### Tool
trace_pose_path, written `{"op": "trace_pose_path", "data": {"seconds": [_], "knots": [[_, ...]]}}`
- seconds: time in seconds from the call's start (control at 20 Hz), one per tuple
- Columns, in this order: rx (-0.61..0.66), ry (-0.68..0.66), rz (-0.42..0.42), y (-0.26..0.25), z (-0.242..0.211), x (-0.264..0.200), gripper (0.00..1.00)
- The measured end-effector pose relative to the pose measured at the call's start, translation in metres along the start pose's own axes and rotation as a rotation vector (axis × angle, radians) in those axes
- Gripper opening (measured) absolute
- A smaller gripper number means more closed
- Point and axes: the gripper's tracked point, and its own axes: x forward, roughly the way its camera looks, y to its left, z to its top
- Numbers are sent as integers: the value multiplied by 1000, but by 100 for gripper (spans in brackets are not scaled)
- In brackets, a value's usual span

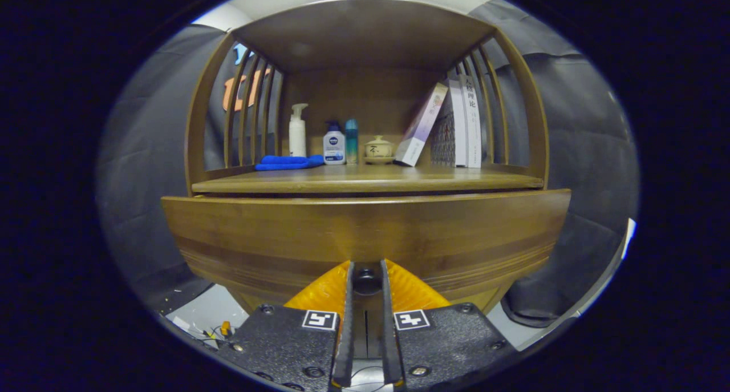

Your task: Pull open the drawer, take out the items inside it, and place them on the countertop above the cabinet.

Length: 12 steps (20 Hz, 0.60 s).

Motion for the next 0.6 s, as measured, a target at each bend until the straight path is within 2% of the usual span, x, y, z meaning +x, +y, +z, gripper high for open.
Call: {"op": "trace_pose_path", "data": {"seconds": [0.6], "knots": [[-8,49,20,-4,-11,-57,23]]}}
